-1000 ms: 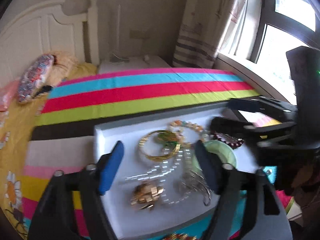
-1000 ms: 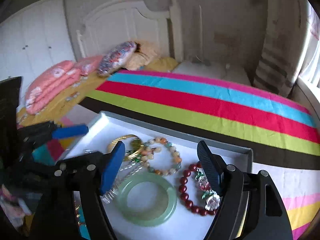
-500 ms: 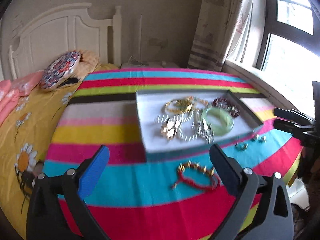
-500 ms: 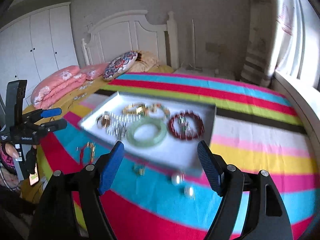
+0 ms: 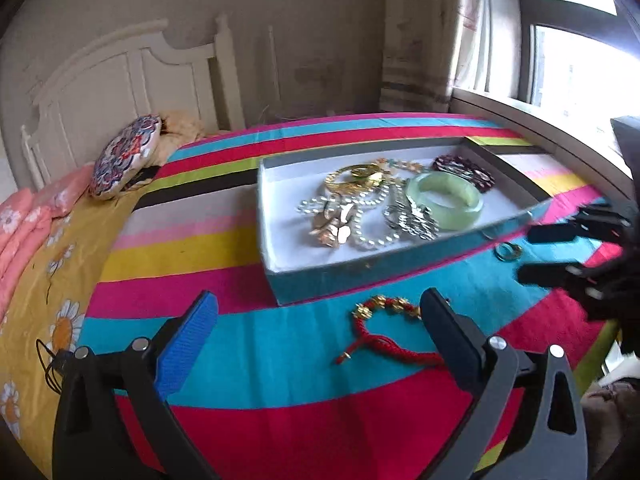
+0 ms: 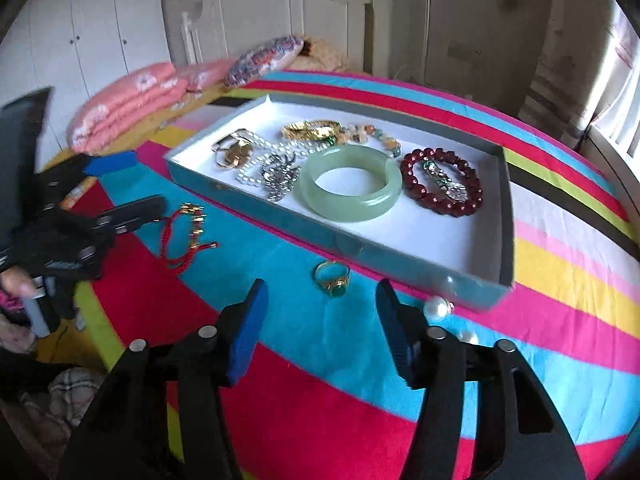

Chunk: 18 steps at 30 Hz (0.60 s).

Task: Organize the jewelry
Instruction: 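Grasp gold green-stone ring with right tool while left tool grasps red string bracelet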

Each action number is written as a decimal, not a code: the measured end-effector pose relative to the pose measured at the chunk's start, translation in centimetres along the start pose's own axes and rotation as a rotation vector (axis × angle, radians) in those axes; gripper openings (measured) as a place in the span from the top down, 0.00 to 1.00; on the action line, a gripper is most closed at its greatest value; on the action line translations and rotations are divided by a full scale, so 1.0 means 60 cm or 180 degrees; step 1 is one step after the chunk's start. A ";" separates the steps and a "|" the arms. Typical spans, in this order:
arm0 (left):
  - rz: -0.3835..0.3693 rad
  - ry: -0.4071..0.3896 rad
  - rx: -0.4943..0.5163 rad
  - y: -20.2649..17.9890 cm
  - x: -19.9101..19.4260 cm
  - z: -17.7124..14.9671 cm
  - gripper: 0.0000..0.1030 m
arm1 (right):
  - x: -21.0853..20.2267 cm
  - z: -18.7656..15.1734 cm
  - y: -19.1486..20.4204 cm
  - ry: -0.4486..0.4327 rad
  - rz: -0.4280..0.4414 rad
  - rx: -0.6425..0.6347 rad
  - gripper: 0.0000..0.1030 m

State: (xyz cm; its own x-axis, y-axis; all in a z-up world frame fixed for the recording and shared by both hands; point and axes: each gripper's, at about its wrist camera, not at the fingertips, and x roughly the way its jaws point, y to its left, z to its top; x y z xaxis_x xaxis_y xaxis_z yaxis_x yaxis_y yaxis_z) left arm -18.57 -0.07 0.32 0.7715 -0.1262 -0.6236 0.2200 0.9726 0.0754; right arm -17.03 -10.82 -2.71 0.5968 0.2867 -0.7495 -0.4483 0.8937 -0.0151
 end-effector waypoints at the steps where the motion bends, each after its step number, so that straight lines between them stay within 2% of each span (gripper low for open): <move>1: -0.0072 0.0022 0.0041 -0.005 -0.002 -0.004 0.03 | 0.003 0.000 -0.001 0.0030 -0.0014 0.0009 0.51; 5: -0.0361 0.0080 0.0070 -0.027 -0.006 -0.010 0.03 | 0.007 -0.002 -0.003 0.0045 -0.0009 -0.0012 0.58; 9: -0.0784 0.0188 -0.0088 -0.035 -0.002 -0.004 0.03 | 0.007 0.000 0.001 0.0041 0.0010 -0.0093 0.65; 10: -0.0809 0.0197 -0.0117 -0.037 0.000 -0.004 0.03 | 0.007 0.001 0.003 0.0037 0.0011 -0.0114 0.74; 12: -0.0748 0.0262 -0.0124 -0.041 0.009 -0.004 0.04 | 0.004 -0.001 0.008 0.0027 -0.0015 -0.0166 0.84; 18: -0.0567 0.0350 0.0048 -0.064 0.020 -0.003 0.10 | -0.006 -0.014 0.009 -0.0037 0.0017 -0.0139 0.84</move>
State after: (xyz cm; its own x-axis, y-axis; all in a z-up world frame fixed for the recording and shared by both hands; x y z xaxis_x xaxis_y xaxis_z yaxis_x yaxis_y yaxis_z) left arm -18.62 -3.90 -0.87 0.6501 -0.2730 -0.7091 0.3566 0.9337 -0.0325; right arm -18.06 -10.72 -2.99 0.6018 0.2957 -0.7419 -0.4801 0.8763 -0.0402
